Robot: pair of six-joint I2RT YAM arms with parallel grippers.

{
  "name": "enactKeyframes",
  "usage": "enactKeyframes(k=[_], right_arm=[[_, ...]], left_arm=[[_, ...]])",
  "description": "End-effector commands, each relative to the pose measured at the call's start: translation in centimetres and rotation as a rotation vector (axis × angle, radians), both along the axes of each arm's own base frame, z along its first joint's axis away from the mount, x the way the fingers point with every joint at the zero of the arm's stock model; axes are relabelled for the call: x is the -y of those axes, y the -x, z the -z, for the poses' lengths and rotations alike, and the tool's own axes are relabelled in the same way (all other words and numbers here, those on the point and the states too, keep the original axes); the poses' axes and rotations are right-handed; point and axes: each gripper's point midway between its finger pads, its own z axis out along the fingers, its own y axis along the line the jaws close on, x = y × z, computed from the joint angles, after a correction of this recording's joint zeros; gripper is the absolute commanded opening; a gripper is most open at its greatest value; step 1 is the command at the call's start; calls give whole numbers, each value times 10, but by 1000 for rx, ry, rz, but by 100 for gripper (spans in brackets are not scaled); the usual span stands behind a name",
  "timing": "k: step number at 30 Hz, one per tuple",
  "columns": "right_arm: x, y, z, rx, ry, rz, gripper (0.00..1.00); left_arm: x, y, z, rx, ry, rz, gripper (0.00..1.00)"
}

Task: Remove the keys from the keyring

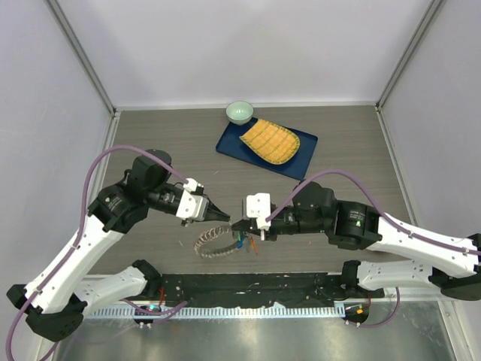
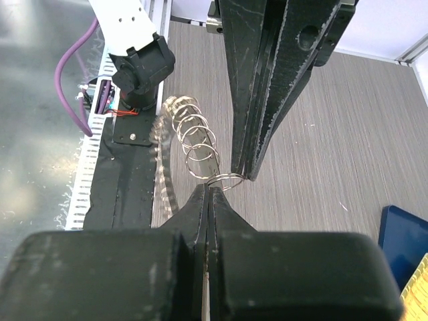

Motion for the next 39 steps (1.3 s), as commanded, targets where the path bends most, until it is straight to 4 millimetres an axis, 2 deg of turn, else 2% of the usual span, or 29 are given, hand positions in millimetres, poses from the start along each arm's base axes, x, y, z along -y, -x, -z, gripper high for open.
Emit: enactKeyframes(k=[1,15,24,31,33,34,35,37,39], right_arm=[[1,-7,-41,44,-150,44,1],[-5,-22,-43,80,-172,107,1],[-2,-38,-49,107,-207,198,1],[1,-41,-50,108,-225,219,1],[2,-40,-52,102,-242,220,1],[6,-45,-55,102,-252,253,1],[6,-45,-58,101,-268,257,1],[8,-44,-60,86,-295,263,1],[9,-43,-59,61,-317,265,1]], left_arm=[[2,2,-10,33,53,12,0],[9,3,-9,3,84,38,0],[9,8,-7,-26,86,59,0],[8,8,-7,-17,88,49,0],[7,-1,-7,12,85,-1,4],[6,-3,-10,8,88,-34,9],[4,-17,-11,24,76,-123,27],[-1,-26,-27,15,97,-225,35],[-7,-35,-32,10,90,-311,41]])
